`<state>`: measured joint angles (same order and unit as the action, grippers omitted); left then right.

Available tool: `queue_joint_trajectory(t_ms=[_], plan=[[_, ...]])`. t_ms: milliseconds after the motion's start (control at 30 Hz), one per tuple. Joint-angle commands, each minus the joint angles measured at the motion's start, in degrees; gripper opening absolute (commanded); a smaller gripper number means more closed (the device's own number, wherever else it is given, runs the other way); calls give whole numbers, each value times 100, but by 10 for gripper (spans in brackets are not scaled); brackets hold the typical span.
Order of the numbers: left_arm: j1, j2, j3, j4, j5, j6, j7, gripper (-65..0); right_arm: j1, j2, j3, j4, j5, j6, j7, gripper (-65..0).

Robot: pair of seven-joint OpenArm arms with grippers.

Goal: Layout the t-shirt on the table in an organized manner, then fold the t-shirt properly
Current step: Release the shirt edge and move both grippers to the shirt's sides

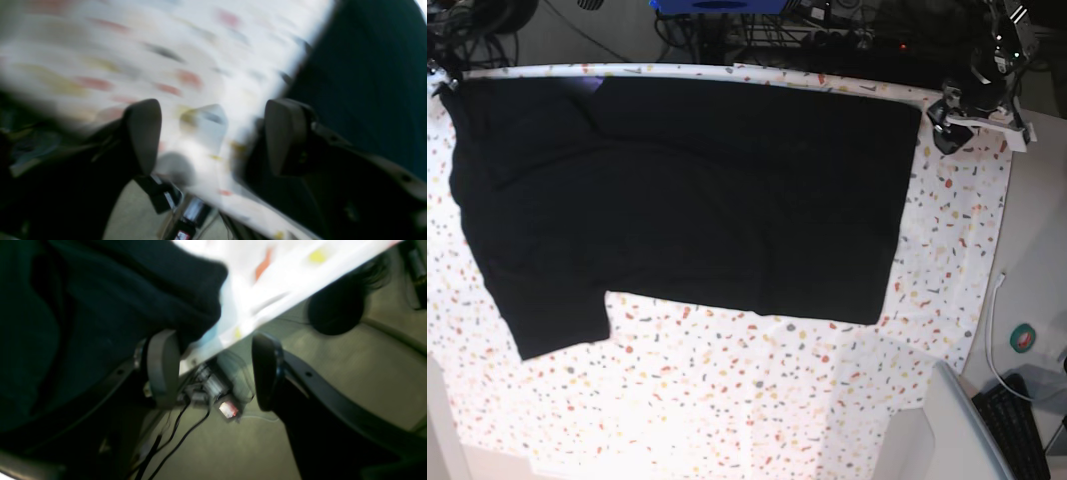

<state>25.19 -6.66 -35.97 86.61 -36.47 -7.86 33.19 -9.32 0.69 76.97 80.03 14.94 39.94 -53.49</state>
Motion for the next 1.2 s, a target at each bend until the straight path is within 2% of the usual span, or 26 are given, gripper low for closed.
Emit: queue_joint_trajectory(t_ms=[0, 100, 200, 267, 333, 367, 433, 500, 600, 700, 833, 933, 1033, 1167], plan=[[8, -42, -118, 240, -94, -80, -88, -222, -39, 76, 17, 265, 67, 6, 88, -318], [8, -42, -399, 583, -59, -80, -79, -268, -22, 67, 0, 775, 58, 6, 97, -318], [8, -42, -381, 961, -59, -80, -79, -354, 75, 85, 0, 1065, 31, 6, 26, -318], [-35, -33, -320, 1102, -59, -80, 88, -457, 75, 85, -27, 1197, 23, 6, -88, -318], [-264, -42, -232, 1119, -59, -80, 439, -604, 101, 111, -325, 1188, 23, 6, -53, -318], [-378, -25, -214, 1111, -50, -80, 606, -650, 137, 199, -554, 1179, 23, 6, 70, -317], [-633, 28, -91, 1040, -50, -89, 923, -650, 225, 340, -1134, 995, 23, 6, 440, -317], [-871, -16, 278, 838, -50, -89, 1099, -650, 427, 612, -1811, 643, 23, 6, 914, -317], [-1011, -77, 744, 662, -50, -80, 1125, -650, 849, 1087, -2725, -183, 23, 6, 1442, -317], [-976, -51, 841, 662, -50, -80, 1125, -650, 1341, 1518, -3385, -1159, 23, 6, 1829, -317], [-827, -104, 805, 627, -50, -80, 1107, -650, 1895, 1878, -3649, -2355, -65, -34, 2391, -317], [-827, -156, 603, 627, -50, -80, 1107, -650, 2326, 2089, -3947, -3181, -443, -561, 2901, -315], [-809, -183, 383, 610, -41, -80, 1107, -650, 2528, 2177, -4158, -3823, -716, -597, 3323, -315], [-704, -236, 199, 610, -41, -98, 1107, -650, 2581, 2169, -4158, -4271, -848, -614, 3508, -315]])
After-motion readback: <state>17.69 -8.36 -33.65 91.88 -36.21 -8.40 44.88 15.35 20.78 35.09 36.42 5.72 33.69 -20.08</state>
